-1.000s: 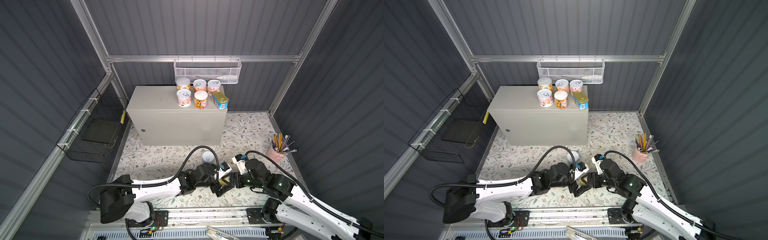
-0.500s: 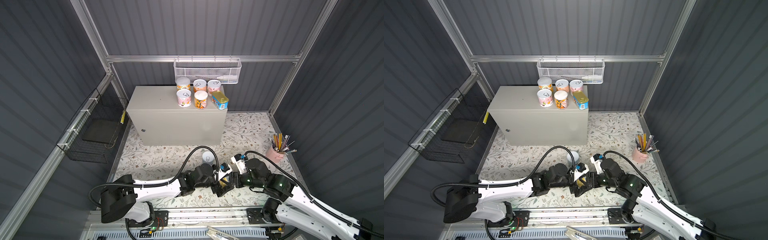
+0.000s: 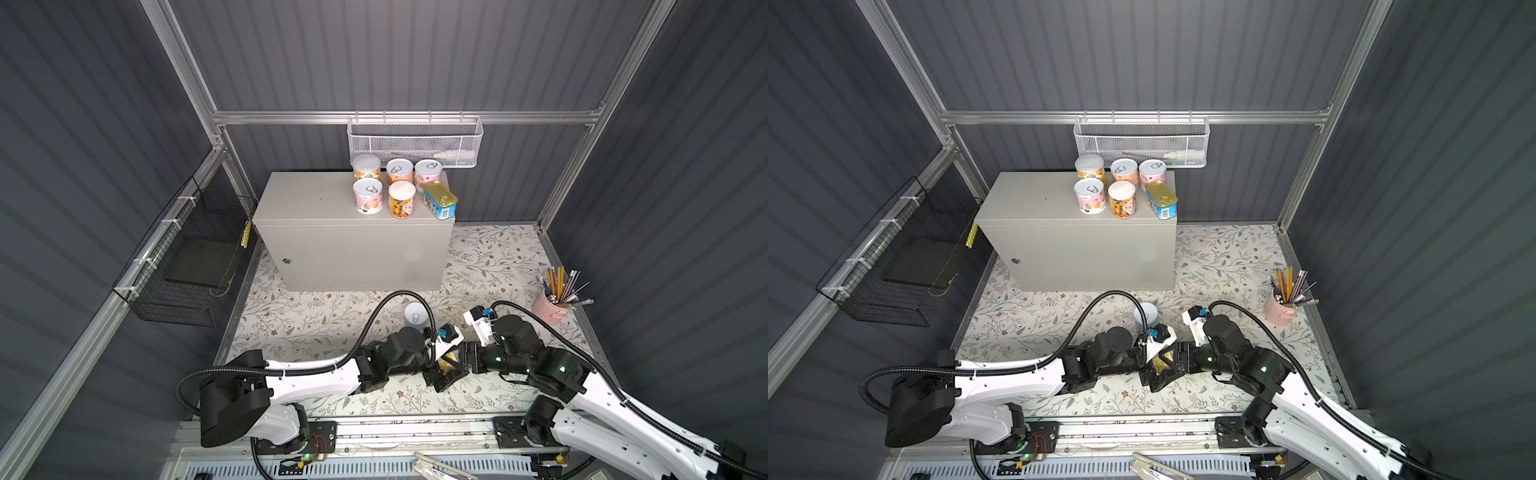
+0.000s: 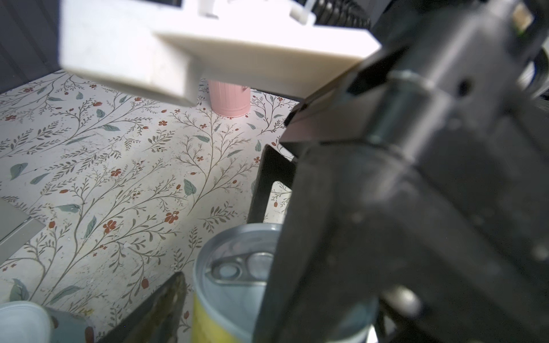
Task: Place and organize the canned foods onto the counter
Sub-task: 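Close the left gripper around the yellow can beside the right gripper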
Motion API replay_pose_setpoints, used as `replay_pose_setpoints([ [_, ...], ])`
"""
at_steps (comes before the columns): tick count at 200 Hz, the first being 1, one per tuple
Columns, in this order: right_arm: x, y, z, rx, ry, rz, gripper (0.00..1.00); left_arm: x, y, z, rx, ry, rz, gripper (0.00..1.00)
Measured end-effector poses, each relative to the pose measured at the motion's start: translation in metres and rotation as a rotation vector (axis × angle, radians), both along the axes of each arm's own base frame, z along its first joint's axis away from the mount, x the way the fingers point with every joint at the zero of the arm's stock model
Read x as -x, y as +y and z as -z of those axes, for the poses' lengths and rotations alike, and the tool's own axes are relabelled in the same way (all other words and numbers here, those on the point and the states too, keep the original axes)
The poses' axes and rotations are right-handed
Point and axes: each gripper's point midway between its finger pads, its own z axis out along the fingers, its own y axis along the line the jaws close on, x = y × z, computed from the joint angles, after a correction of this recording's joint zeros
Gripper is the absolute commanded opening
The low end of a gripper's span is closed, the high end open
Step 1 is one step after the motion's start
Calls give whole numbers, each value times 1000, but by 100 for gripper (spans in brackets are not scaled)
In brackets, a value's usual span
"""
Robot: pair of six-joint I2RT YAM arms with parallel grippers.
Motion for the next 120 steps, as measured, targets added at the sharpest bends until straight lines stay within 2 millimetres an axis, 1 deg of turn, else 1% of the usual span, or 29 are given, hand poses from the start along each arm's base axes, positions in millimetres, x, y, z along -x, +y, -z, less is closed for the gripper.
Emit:
replay_pose_setpoints([
  [52,1,-4,-1,-3,2,7,65,1,2,5,1,12,-4,94],
  [105,3,-4,-3,-16,12,-3,65,2,3,6,2,19,-4,90],
  [120,2,-4,-3,-18,12,-2,65,2,3,6,3,20,-3,87],
])
